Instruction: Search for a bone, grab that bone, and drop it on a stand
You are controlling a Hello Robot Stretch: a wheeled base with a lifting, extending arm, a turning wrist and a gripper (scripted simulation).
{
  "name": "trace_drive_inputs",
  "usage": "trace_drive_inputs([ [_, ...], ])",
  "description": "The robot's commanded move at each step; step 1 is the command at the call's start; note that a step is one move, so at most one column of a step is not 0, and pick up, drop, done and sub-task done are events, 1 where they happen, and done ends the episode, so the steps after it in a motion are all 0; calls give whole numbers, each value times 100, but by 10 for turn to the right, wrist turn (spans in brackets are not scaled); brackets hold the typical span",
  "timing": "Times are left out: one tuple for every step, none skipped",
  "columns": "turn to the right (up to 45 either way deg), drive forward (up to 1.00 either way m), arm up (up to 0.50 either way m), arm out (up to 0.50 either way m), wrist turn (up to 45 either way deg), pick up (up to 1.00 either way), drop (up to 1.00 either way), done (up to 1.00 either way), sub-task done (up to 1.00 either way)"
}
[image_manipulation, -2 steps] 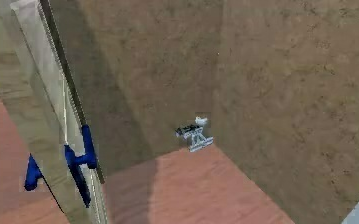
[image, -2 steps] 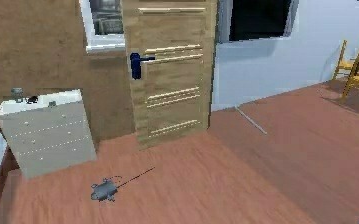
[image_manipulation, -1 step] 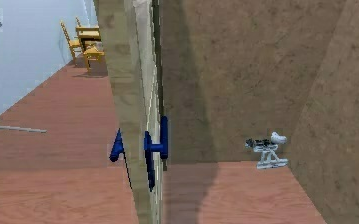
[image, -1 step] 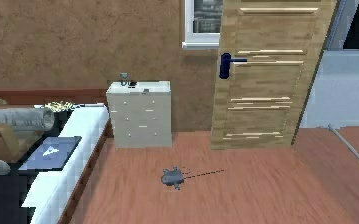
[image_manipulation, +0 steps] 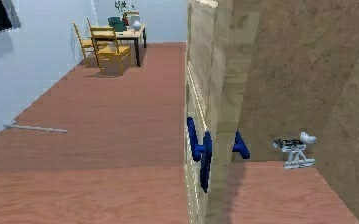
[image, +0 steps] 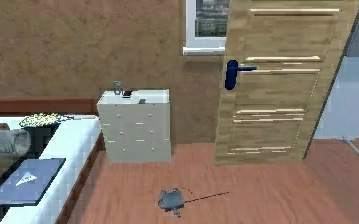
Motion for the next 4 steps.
trace_drive_inputs([
  [270, 0, 0, 0, 0, 0, 0, 0, 0],
  [0, 40, 0, 0, 0, 0, 0, 0, 0],
  [450, 0, 0, 0, 0, 0, 0, 0, 0],
  [180, 0, 0, 0, 0, 0, 0, 0, 0],
])
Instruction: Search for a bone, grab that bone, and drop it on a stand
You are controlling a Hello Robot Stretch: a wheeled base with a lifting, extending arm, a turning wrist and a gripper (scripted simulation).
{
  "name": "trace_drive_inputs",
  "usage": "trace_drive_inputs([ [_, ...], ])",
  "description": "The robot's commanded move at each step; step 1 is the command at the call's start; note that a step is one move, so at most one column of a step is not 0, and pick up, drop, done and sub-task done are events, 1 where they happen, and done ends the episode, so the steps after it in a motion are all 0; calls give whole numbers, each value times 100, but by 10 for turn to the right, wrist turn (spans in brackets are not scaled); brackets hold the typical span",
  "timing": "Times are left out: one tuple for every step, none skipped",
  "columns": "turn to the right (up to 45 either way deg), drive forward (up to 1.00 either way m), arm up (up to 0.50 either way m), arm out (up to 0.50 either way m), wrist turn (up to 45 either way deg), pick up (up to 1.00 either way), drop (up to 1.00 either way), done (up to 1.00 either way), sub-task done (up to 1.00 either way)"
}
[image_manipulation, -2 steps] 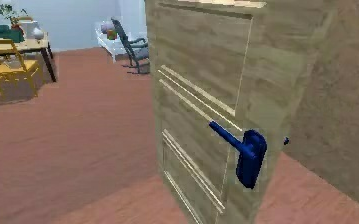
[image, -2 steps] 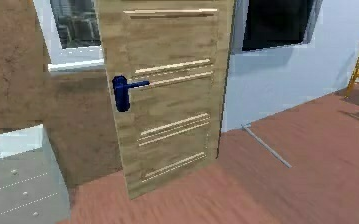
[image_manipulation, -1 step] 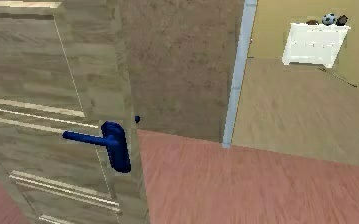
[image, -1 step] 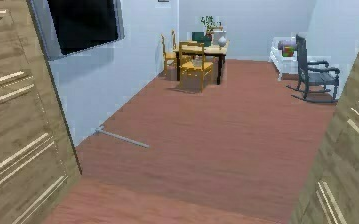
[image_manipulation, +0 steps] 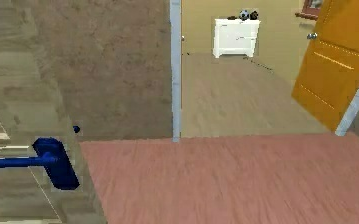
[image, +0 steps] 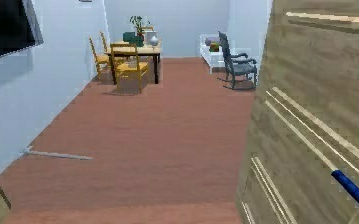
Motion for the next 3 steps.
trace_drive_inputs([
  [0, 100, 0, 0, 0, 0, 0, 0, 0],
  [0, 100, 0, 0, 0, 0, 0, 0, 0],
  [0, 100, 0, 0, 0, 0, 0, 0, 0],
])
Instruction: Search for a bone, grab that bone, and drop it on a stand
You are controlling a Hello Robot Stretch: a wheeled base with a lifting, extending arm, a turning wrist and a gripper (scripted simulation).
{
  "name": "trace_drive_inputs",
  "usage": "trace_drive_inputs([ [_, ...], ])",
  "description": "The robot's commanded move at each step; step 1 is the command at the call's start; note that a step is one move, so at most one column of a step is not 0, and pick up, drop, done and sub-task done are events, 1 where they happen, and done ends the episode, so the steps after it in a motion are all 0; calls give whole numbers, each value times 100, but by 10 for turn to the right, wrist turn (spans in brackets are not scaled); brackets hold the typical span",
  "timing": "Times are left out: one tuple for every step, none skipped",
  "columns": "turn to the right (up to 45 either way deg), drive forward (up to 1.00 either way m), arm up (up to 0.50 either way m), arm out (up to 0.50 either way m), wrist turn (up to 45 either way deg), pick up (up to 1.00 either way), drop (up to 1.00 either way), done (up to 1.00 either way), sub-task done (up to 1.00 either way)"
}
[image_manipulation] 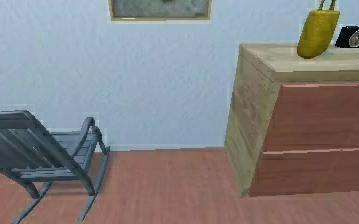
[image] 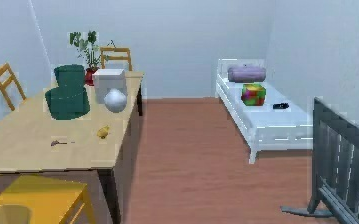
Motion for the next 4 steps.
trace_drive_inputs([
  [60, 0, 0, 0, 0, 0, 0, 0, 0],
  [0, 45, 0, 0, 0, 0, 0, 0, 0],
  [-450, 0, 0, 0, 0, 0, 0, 0, 0],
  [-450, 0, 0, 0, 0, 0, 0, 0, 0],
])
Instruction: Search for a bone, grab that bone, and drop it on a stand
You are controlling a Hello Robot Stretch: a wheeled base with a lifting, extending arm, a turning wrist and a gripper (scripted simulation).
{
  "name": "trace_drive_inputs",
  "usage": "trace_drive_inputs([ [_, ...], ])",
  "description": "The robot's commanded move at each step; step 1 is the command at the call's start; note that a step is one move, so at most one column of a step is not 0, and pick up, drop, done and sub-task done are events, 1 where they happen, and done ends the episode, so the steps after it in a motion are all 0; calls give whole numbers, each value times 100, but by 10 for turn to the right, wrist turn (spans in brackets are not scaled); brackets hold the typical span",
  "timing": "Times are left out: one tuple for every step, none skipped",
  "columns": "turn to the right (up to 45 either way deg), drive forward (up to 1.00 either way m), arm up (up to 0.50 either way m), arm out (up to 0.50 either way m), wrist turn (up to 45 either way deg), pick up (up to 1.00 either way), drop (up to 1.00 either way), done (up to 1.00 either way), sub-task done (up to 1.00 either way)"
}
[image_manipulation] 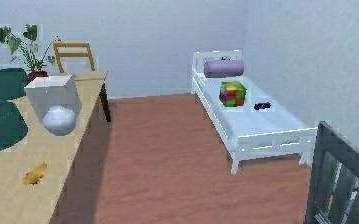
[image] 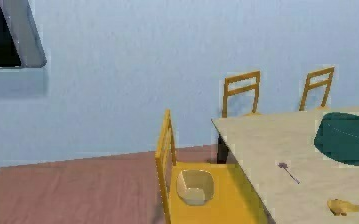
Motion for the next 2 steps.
trace_drive_inputs([
  [-390, 0, 0, 0, 0, 0, 0, 0, 0],
  [-60, 0, 0, 0, 0, 0, 0, 0, 0],
])
